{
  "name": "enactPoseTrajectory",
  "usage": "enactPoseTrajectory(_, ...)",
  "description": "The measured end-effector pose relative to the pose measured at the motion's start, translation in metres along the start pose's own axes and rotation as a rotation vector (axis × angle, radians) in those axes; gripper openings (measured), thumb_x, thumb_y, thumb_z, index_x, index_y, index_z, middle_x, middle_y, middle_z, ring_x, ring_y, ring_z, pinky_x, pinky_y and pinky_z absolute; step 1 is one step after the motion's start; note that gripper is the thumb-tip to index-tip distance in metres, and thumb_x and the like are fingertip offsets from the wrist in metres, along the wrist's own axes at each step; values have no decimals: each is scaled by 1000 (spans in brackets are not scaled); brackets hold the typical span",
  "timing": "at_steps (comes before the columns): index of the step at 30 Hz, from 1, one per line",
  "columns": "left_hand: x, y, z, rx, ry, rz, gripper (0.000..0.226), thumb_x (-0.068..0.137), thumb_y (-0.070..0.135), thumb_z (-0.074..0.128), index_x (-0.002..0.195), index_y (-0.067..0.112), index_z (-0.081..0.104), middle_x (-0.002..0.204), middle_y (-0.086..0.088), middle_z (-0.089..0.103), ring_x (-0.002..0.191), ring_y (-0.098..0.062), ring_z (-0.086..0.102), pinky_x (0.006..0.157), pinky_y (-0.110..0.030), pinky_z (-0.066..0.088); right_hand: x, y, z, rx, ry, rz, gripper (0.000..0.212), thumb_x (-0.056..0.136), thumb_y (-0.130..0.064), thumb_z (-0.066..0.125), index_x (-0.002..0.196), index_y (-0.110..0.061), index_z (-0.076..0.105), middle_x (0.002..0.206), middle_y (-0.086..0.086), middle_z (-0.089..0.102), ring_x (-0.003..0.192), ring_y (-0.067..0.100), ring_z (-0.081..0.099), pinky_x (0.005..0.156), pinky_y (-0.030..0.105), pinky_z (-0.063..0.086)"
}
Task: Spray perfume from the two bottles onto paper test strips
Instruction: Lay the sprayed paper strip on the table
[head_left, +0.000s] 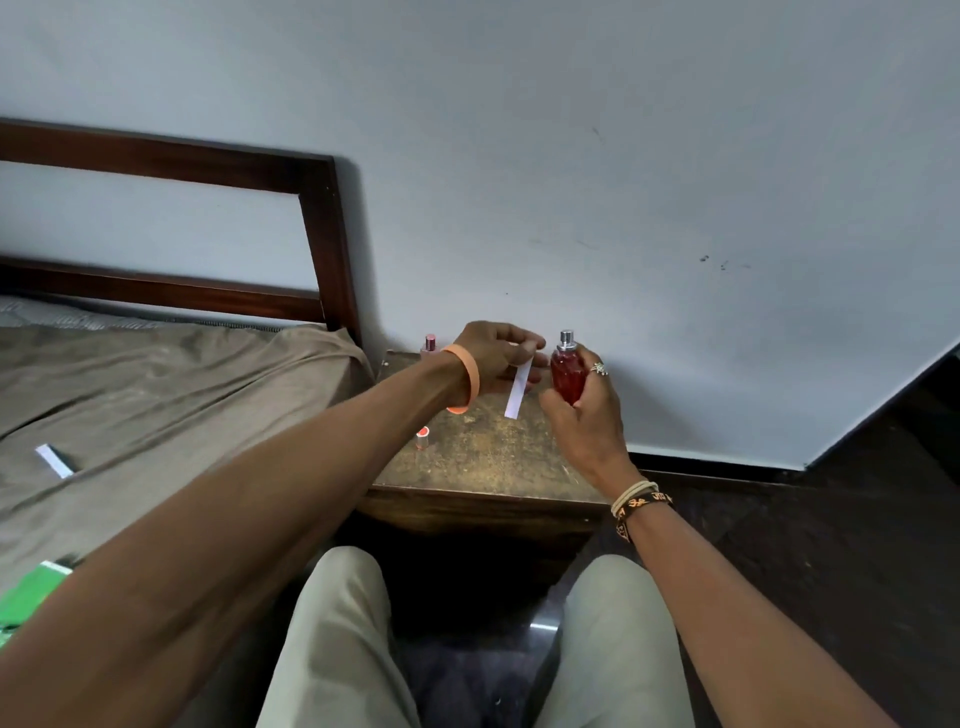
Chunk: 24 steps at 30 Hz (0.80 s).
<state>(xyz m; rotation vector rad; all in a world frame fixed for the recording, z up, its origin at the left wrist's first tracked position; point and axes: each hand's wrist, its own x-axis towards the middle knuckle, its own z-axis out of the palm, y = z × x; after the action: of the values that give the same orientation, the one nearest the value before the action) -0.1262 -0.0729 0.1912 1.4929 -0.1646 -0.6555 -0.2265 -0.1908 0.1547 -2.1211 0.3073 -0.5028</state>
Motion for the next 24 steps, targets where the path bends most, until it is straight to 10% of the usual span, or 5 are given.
enactPoseTrajectory(5, 16, -31, 10, -35, -35, -50, 13, 95, 1, 53, 95, 6, 65, 83, -11, 67, 69, -16, 69, 68, -34, 60, -2, 31, 9, 7, -67, 94, 55, 83, -36, 54, 137, -36, 43, 101, -12, 44, 102, 21, 50, 96, 50, 46)
enactPoseTrajectory(12, 50, -74, 12, -43, 51, -89, 15, 94, -2, 52, 93, 4, 65, 90, -11, 68, 82, -20, 67, 69, -32, 60, 15, 89, 24, 56, -143, 146, 58, 88, -33, 69, 142, -30, 48, 116, 2, 52, 100, 16, 61, 83, 28, 56)
enactPoseTrajectory(24, 122, -143, 34, 100, 92, -132, 23, 92, -1, 54, 82, 15, 68, 104, -14, 70, 102, -29, 66, 92, -45, 53, 47, 163, 41, 44, -67, 391, 41, 77, -6, 83, 109, -25, 64, 100, -11, 66, 90, 2, 62, 75, 14, 50)
